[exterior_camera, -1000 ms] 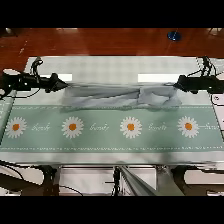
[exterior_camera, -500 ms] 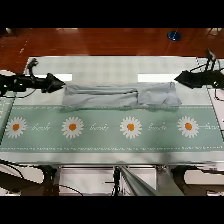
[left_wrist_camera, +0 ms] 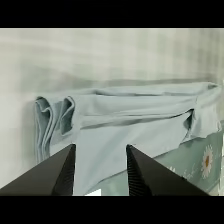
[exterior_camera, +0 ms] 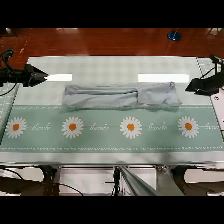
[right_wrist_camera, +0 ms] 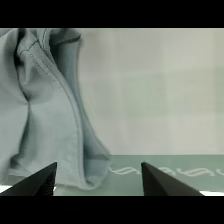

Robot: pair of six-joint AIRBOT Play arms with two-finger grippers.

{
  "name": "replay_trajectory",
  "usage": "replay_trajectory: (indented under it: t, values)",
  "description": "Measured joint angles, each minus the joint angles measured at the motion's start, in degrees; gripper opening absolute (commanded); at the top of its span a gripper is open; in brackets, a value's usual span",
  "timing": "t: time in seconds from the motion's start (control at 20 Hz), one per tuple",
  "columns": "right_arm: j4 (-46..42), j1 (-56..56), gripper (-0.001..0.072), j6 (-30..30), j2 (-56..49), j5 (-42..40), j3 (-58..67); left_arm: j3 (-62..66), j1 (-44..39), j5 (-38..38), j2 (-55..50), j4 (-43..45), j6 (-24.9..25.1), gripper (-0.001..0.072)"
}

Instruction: Fold the shirts.

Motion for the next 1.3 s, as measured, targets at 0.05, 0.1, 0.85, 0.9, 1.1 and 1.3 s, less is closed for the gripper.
replay_trajectory:
  t: [0.05, 0.1, 0.85, 0.9, 1.1, 1.3]
  values:
    - [3.3, -0.9, 0.0577, -0.6, -1.4, 0.5, 0.1, 0.1, -0.3, -0.3, 0.3, 0.0, 0.0, 0.0403]
    - [6.6, -1.6, 0.0577, -1.0, -2.6, 0.5, 0.2, 0.1, -0.7, -0.4, 0.5, 0.1, 0.0, 0.0403]
    - [27.9, -2.0, 0.0256, -9.5, -17.8, 0.0, 0.4, 0.2, -4.0, -3.3, 1.0, 0.1, 0.0, 0.0401]
    - [28.0, -1.4, 0.0101, -10.0, -18.3, -0.1, 0.3, 0.2, -4.0, -3.3, 1.0, 0.1, 0.0, 0.04]
    - [28.1, 0.2, 0.0017, -12.4, -17.7, 0.0, 0.3, 0.2, -4.3, -3.7, 1.0, 0.1, -0.5, 0.0367]
    - [29.9, 0.5, 0.0016, -14.4, -10.8, 0.5, 1.0, 0.2, -6.8, -4.5, 1.0, 0.1, -0.9, 0.0032]
